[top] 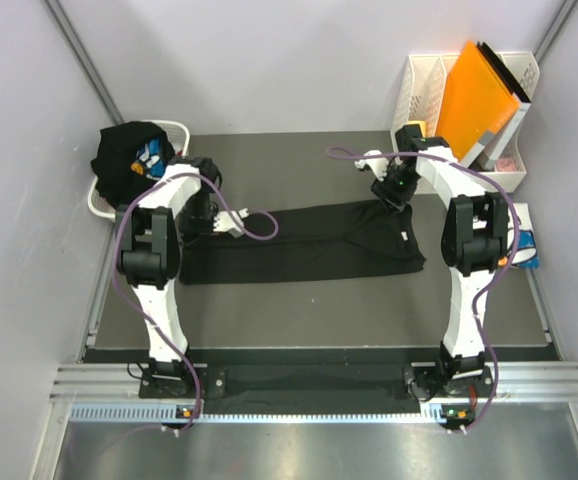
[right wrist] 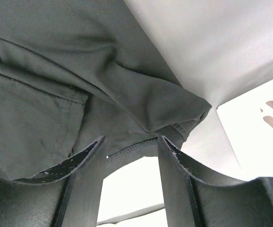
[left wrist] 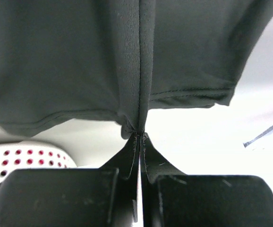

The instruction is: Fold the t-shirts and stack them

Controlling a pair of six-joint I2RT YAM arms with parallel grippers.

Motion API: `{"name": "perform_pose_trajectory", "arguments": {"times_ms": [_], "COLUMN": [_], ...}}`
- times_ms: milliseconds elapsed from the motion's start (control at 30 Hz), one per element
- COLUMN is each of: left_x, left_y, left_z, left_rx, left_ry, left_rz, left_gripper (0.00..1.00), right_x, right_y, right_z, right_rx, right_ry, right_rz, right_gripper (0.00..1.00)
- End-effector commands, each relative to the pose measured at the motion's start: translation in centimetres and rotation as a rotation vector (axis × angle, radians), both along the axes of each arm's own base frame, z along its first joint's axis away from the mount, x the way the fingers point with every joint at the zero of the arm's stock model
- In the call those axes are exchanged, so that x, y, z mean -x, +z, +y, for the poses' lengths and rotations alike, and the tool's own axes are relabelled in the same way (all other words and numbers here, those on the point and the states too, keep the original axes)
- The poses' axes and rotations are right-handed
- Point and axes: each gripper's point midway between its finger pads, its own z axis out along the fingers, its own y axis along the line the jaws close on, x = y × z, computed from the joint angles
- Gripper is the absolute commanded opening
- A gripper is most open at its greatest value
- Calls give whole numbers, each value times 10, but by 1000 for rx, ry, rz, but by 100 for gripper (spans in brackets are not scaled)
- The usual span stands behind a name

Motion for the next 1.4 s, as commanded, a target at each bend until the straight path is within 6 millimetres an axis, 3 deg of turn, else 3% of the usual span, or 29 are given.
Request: {"name": "perform_pose_trajectory", "arguments": {"times_ms": [0,200,267,367,500,633,733,800,900,967,1067,1167,1300,1367], "left_x": [54,59,59,62,63,54,30,2,-20,-26,-4,11,10,8], "left_y": [19,13,10,8,12,24,44,63,76,72,47,37,40,40], "left_z": [6,1,0,0,3,7,8,1,-12,-13,-8,-5,-12,-14], "left_rx": [-19,-24,-25,-31,-41,-68,-80,-27,67,80,41,28,62,67], "left_ry": [-54,-80,-75,-82,-92,-84,-22,75,199,226,236,242,263,274], "left_rz": [195,225,235,248,239,185,73,-55,-176,-216,-170,-145,-162,-167], "left_gripper": [0,0,14,46,63,73,93,99,99,99,99,99,99,99], "right_x": [-9,-8,-9,-8,-4,-3,0,5,15,20,24,21,6,4], "right_y": [9,7,7,7,2,1,4,3,-1,-5,-3,4,19,27], "right_z": [8,8,7,7,4,2,5,5,11,14,16,10,-8,-7], "right_rx": [-1,9,12,15,28,30,14,-7,-45,-63,-75,-46,33,26], "right_ry": [32,39,40,40,45,41,31,15,12,15,32,32,-1,-2], "right_rz": [-38,-33,-37,-35,-25,-29,-34,-21,8,29,43,15,-69,-85], "right_gripper": [48,48,48,49,52,53,53,53,53,52,52,53,53,53]}}
